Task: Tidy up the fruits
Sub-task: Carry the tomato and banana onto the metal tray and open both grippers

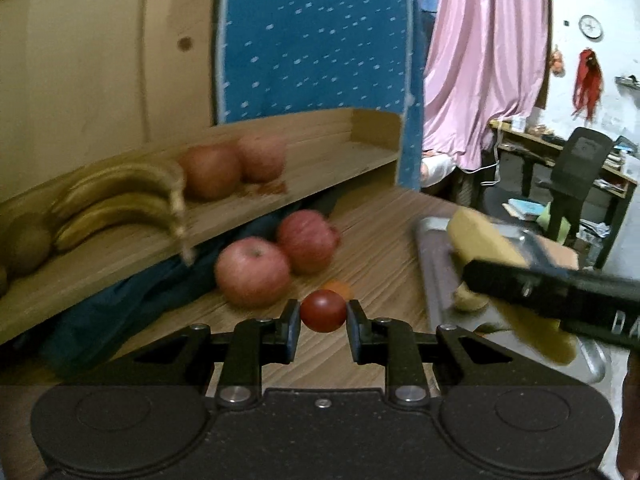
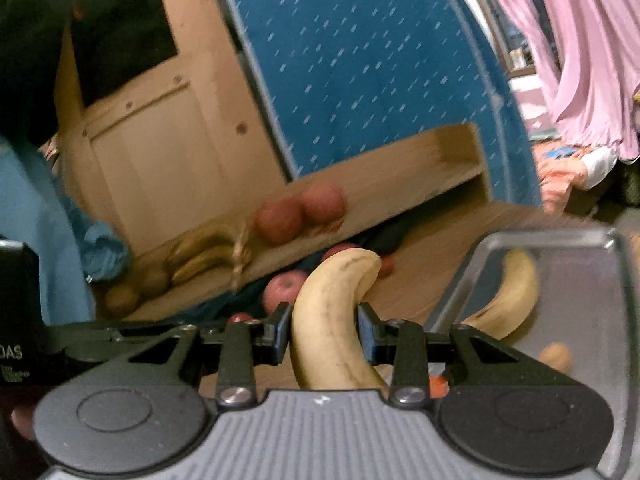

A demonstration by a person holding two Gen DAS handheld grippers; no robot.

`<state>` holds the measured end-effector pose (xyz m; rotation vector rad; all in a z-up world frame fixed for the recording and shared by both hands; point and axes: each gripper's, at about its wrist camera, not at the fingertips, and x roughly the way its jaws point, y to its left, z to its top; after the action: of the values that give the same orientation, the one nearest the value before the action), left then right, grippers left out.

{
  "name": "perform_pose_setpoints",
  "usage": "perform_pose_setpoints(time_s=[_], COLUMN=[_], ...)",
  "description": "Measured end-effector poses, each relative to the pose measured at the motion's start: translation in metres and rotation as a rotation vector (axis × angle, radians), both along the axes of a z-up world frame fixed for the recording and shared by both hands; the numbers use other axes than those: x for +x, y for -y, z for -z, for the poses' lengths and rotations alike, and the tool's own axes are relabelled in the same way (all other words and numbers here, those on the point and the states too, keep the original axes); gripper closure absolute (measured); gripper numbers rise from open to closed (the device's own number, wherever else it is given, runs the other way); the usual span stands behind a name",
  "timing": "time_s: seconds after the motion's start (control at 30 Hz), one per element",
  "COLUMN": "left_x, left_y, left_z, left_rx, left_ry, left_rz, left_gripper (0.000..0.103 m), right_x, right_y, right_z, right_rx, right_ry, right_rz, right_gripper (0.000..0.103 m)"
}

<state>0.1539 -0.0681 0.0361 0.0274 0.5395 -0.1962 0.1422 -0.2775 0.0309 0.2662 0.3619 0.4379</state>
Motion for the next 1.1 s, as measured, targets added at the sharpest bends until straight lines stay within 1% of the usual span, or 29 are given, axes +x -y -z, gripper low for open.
perform_pose_setpoints(time_s=[0.17,0.3,0.5,0.7,0.8,1.1], left_x=[0.008,0.014,0.019,0.024,0.028,0.042], left_y=[0.024,0.047,0.083,0.114,0.121,0.128], left_z=[-0.003,-0.001,0.006,0.016,0.024,0.038], left_rx=[-0.008,-0.014,-0.004,0.003,0.004,0.006], left_ry=[0.016,0.012,0.006,-0.006,-0.019,-0.057], left_rz=[0.063,0.136,0.247,0.331,0.348,0.35], left_gripper=[0.077,0.077,0.077,0.077,0.077,0.077], right_x=[0.008,0.017,0.028,0.038,0.044,0.059], right_y=[0.032,0.052,0.072,0.082,0.085,0.083], right_z=[-0.014,-0.017,-0.007,0.008,0.016,0.012], right_rx=[-0.032,-0.059,-0.069,-0.074,-0.076,-0.077], right_ry=[0.04,0.053,0.023,-0.022,-0.04,-0.032], right_rz=[0.098,0.156,0.217,0.245,0.245,0.238], right_gripper=[0.064,0.064,0.064,0.065,0.066,0.066])
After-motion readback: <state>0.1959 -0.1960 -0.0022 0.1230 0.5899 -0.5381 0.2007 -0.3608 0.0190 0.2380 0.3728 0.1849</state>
